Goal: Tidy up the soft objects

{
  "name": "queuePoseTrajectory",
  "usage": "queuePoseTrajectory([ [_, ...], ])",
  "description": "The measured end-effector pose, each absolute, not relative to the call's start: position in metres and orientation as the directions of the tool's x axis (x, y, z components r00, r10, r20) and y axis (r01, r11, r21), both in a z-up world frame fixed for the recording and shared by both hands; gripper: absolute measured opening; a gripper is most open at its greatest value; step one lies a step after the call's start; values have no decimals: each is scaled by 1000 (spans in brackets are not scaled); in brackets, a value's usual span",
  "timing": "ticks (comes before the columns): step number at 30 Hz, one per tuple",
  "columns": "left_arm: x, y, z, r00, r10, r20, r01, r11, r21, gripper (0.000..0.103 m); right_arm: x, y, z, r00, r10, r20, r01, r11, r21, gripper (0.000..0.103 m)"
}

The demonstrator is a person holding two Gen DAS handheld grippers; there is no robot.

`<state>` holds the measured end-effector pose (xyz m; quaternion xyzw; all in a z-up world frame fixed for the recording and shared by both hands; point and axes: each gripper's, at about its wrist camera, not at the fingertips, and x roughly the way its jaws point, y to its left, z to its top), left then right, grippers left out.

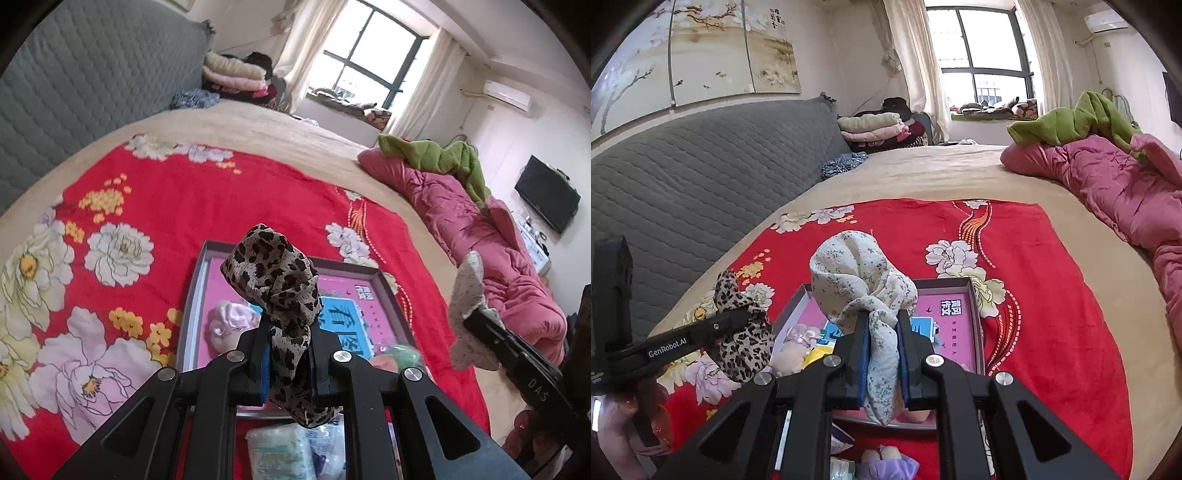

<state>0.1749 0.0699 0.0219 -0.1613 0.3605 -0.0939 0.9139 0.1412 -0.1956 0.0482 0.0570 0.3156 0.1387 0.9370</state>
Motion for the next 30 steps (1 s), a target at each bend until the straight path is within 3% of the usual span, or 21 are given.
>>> queuePoseTrajectory([
  [13,191,97,-12,687,-196,-700,-14,959,-282,15,157,-171,32,738,310,-600,-243,951,191,13],
  [30,198,88,-43,636,-214,-741,1,961,-277,15,161,-158,13,706,321,-631,-252,947,199,13],
])
